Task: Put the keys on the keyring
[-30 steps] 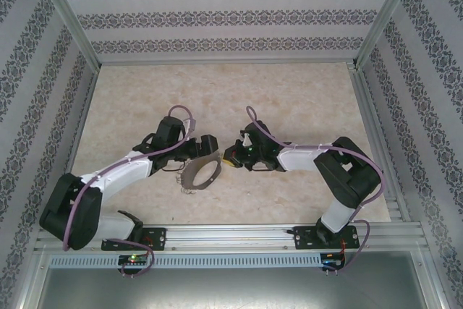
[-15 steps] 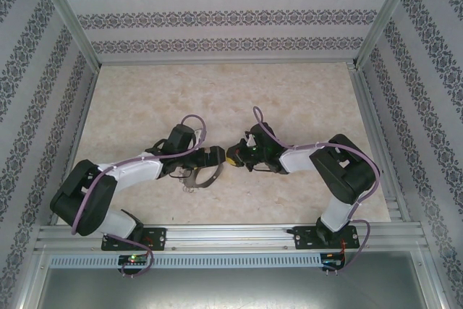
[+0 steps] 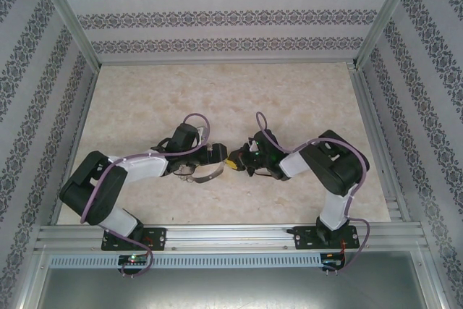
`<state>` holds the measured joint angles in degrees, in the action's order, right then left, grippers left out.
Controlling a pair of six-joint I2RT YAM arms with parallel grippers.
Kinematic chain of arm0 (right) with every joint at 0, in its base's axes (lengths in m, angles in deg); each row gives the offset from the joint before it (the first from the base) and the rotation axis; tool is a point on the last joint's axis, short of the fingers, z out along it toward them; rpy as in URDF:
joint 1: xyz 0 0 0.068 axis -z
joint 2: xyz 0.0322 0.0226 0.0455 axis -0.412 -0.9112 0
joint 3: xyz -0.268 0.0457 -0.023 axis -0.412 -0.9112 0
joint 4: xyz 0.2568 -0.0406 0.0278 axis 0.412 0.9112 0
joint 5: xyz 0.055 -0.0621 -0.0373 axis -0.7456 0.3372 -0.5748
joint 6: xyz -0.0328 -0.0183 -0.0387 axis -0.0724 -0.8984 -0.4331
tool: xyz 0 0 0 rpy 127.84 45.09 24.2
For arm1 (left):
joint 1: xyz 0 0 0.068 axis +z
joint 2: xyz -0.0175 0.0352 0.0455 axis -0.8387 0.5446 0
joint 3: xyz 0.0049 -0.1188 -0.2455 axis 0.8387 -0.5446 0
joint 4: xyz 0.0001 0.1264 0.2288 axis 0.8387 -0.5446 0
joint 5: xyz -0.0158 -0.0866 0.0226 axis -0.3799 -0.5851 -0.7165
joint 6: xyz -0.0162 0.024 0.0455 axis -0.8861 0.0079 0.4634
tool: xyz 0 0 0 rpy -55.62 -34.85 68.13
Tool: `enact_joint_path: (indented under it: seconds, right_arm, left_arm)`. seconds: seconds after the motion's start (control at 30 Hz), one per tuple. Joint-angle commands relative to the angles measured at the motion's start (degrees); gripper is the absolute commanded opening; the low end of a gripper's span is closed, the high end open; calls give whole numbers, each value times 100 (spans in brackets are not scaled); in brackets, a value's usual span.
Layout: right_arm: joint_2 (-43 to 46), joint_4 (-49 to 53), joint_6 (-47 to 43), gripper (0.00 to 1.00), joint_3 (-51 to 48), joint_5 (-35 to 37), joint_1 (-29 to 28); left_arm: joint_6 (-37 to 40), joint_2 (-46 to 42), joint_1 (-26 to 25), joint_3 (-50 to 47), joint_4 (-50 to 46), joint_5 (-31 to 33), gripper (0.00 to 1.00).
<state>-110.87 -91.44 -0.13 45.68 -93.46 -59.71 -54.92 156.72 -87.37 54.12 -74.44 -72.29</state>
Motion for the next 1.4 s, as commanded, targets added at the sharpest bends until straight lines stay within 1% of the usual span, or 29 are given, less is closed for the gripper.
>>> enact_joint_path:
  seconds: [0.0, 0.1, 0.3, 0.33, 0.37, 0.4, 0.5, 0.7, 0.8, 0.83, 0.97, 1.03, 1.2, 1.37]
  right_arm:
    - [-350, -1167, 561, 0, -56, -202, -55]
    - [-383, -1299, 571, 0, -136, -143, -35]
    - [-263, -1194, 514, 0, -195, -103, 65]
    - [-268, -1192, 512, 4, -212, -106, 66]
    - [-258, -1175, 508, 12, -226, -84, 82]
    - [-240, -1171, 498, 18, -246, -66, 97]
    - [-153, -1142, 432, 27, -306, -10, 184]
    - [264, -843, 117, 34, -347, -48, 353]
    - [653, -367, -215, 34, -392, -46, 387]
    - [805, -115, -394, 35, -397, -32, 403]
    - [1510, 1478, -1494, 35, -240, 194, 469]
    - [1706, 2093, -2057, 35, -68, 295, 521]
    - [1823, 3415, -3875, 35, 583, 559, 506]
    - [1743, 4842, -5886, 35, 1283, 1469, 174]
  left_arm:
    - [24, 165, -48, 109, 164, -114, 100]
    - [-4, 138, -57, 78, 166, -101, 100]
    - [-7, -13, -58, 111, 82, -73, 100]
    - [5, -27, -57, 137, 57, -72, 100]
    - [14, -49, -57, 166, 25, -76, 100]
    - [13, -60, -57, 187, 3, -69, 100]
    - [-19, -132, -57, 218, -41, -84, 100]
    - [-76, -305, -59, 322, -186, -100, 100]
    - [-131, -413, -49, 381, -241, -93, 100]
    - [-147, -458, -49, 400, -270, -82, 100]
    - [-196, -643, -48, 527, -424, 44, 100]
    - [-162, -724, -44, 606, -530, 78, 100]
    - [120, -1018, 62, 735, -1000, 286, 100]
    - [270, -1226, 324, 750, -1319, 342, 100]
